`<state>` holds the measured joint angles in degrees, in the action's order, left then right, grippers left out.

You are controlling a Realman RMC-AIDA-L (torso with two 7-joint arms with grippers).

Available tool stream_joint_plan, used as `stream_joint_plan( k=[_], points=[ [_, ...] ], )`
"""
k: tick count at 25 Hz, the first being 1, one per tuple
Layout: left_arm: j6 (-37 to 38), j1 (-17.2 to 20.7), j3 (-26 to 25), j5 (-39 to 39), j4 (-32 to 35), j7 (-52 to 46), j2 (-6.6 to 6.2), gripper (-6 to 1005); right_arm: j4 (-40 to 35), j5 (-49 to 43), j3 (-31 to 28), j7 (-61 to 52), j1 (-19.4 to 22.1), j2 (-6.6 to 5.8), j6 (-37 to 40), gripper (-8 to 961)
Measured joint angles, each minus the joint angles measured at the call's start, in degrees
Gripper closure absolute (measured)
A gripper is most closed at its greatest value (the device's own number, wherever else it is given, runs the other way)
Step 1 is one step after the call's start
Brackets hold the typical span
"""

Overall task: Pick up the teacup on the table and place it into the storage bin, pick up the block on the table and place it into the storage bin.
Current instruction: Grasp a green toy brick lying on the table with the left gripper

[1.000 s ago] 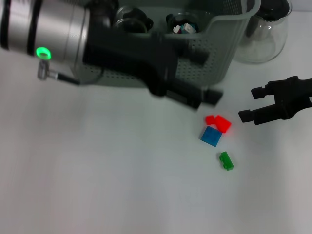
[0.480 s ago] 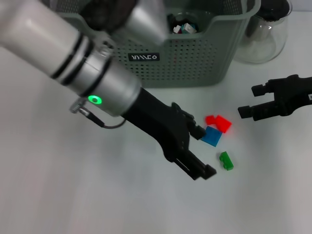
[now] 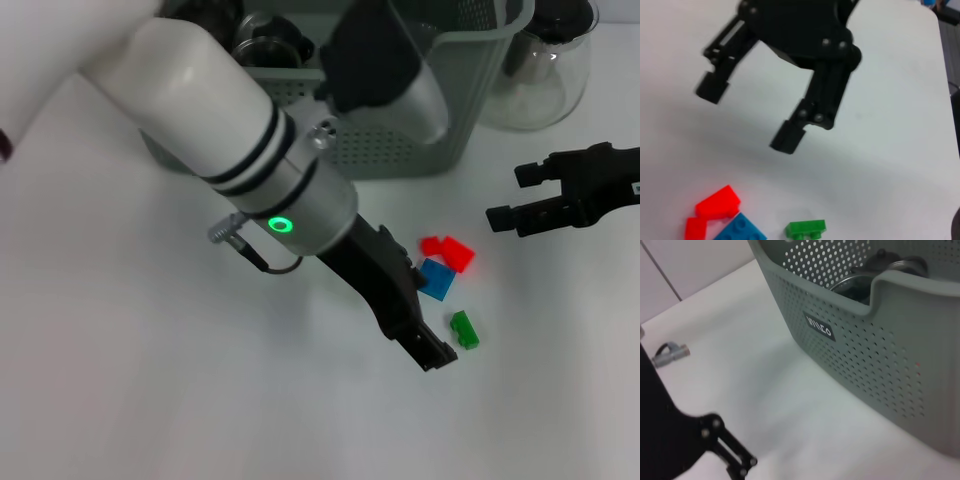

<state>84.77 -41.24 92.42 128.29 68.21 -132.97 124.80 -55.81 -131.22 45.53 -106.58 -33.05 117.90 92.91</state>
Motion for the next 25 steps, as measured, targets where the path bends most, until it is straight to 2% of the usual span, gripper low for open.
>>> stream_joint_plan(
  k=[4,6,12,18,25],
  points=[
    [-1.6,-0.8,3.5,0.1,-0.2,-2.1,0.01,65,0.0,-0.2,0.1,0.0,-0.4,0.05,0.3,7],
    [-4.0,-1.8,6.8,0.2,-0.5,-4.3,0.0,65,0.0,-0.2,0.3,0.0,-0.5,0.03,0.4,7],
    [-9.9,-3.8,12.2,0.7,-2.3,-6.7,0.01,64,0.0,-0.3,0.4,0.0,-0.5,-0.05,0.4,7],
    [-14.9,-5.0,14.7,0.7,-4.8,-7.9,0.01,64,0.0,-0.4,0.3,0.0,-0.5,-0.27,0.4,6],
    [-20.1,-6.2,20.2,0.8,-6.7,-9.7,0.01,64,0.0,-0.4,0.4,0.0,-0.5,-0.41,0.2,6]
  ],
)
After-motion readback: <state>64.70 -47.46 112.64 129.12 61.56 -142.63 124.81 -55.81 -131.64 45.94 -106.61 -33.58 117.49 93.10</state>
